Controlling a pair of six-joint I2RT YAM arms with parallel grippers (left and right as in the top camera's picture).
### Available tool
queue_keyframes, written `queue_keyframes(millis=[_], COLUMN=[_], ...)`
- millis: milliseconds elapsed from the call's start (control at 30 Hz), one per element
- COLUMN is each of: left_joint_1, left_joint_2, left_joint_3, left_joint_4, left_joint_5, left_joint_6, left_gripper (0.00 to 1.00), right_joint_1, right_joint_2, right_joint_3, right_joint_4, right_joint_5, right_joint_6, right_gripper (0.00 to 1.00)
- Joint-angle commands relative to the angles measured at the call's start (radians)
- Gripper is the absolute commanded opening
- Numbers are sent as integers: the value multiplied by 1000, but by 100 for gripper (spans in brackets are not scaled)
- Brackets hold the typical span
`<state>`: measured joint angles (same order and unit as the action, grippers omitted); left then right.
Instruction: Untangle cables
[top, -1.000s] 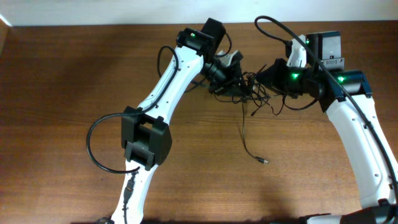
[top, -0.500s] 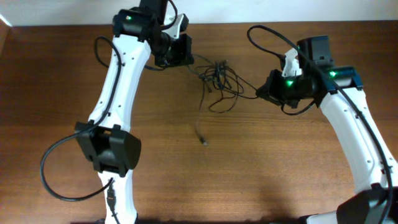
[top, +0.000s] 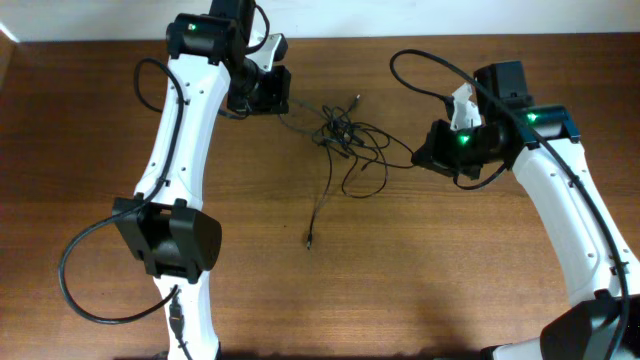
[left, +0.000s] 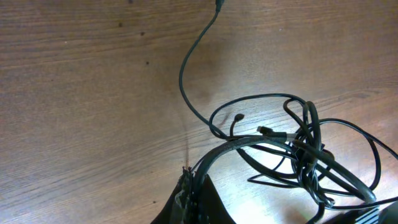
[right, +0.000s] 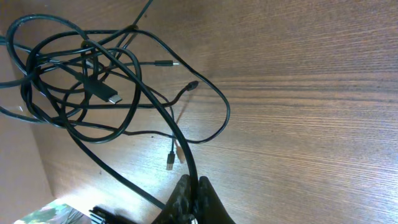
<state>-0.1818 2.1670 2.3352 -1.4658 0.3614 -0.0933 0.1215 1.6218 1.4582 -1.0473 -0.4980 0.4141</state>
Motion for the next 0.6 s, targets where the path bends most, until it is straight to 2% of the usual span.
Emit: queue_keyframes(millis=[0,100,167,267,300,567], left_joint_1=[27,27,27,28,27,27], left_joint_2=[-28,-28,-28,-28,-28,-28], left_joint_3=[3,3,3,3,3,3], left_joint_4=[-7,-6,-7,-13,-13,-40], left_joint_5=[-52,-52,-52,-43,-32,112], left_joint_6=[20,20,20,19,19,19], left_gripper=[0,0,0,0,0,0], right_joint_1=[-4,-4,-5,-4,-4,-4], right_joint_2=[4,4,4,1,1,2], right_joint_3=[4,4,5,37,52,70], right_joint_4=[-13,-12,-12,-19,-29,-34], right_joint_5=[34,4,-3,-19,-18,-22], right_joint_6=[-14,-14,-15,-19,-23,-40], right_gripper=[4,5,16,47,54,75])
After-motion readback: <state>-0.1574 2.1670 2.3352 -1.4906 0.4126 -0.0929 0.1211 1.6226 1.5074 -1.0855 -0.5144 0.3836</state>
